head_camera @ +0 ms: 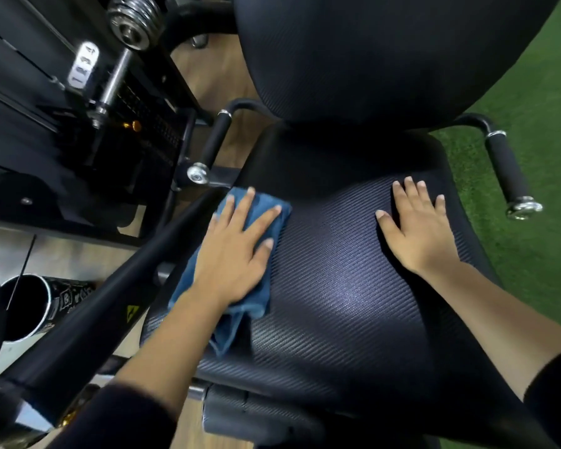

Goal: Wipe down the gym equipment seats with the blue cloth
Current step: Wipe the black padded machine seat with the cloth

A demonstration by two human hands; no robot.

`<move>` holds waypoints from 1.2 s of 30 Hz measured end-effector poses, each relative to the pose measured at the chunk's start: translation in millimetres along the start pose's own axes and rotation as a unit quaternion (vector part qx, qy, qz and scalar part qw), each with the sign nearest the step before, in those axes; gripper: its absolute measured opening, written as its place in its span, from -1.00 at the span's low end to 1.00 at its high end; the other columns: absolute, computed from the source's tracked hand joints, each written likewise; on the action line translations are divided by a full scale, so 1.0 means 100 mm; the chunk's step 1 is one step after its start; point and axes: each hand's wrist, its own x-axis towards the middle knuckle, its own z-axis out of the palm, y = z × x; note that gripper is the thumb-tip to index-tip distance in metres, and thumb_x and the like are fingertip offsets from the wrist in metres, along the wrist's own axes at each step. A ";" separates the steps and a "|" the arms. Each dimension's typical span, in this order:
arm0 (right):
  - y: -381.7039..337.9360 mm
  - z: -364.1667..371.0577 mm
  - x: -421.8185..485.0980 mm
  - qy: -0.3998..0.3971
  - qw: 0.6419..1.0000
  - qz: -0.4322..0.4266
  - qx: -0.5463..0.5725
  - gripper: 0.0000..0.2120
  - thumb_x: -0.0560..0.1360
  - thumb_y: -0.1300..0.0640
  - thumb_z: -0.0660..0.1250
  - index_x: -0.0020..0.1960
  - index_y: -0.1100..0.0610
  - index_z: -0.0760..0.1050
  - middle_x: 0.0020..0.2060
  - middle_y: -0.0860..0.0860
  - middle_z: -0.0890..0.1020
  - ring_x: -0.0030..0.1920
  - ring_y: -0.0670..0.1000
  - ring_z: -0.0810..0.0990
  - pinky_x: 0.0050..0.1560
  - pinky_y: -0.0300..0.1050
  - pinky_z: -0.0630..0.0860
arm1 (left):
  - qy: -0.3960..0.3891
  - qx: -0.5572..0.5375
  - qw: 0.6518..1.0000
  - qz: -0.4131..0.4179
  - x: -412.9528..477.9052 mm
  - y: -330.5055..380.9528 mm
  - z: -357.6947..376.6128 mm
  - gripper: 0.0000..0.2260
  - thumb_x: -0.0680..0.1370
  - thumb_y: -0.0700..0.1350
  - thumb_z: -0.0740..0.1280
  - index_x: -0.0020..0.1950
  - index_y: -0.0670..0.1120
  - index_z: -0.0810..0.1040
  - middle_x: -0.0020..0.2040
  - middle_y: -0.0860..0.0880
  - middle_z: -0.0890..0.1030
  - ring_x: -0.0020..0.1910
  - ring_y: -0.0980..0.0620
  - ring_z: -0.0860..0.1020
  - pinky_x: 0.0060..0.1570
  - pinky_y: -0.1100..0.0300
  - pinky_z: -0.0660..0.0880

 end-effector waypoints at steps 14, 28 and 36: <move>0.12 0.01 -0.47 0.007 0.999 -0.048 0.002 -0.22 0.49 -0.29 -0.21 0.56 0.15 0.05 0.55 0.09 0.05 0.55 0.06 -0.07 0.52 0.08 -0.16 | 0.027 0.027 0.998 -0.042 -0.57 0.64 0.15 -0.54 0.52 0.01 0.05 0.40 0.06 0.40 0.44 -0.10 0.36 0.43 -0.23 0.27 0.31 -0.15 0.32; 0.14 0.02 -0.42 0.007 0.999 -0.047 0.005 -0.31 0.54 -0.22 -0.12 0.57 0.11 -0.02 0.56 0.05 0.00 0.55 0.02 -0.12 0.52 0.05 -0.21 | 0.019 0.056 0.993 -0.103 0.36 0.89 0.25 -0.54 0.59 -0.01 0.09 0.51 0.14 0.17 0.54 -0.04 0.12 0.52 -0.17 0.01 0.45 -0.14 0.08; 0.28 -0.02 -0.52 0.004 0.998 -0.059 0.039 -0.32 0.52 -0.21 -0.15 0.56 0.07 0.03 0.56 0.02 0.02 0.55 -0.02 -0.10 0.52 -0.04 -0.21 | -0.013 0.008 0.998 0.063 -0.46 1.02 0.23 -0.52 0.50 -0.01 0.02 0.43 0.14 0.32 0.47 -0.05 0.30 0.46 -0.20 0.21 0.36 -0.18 0.28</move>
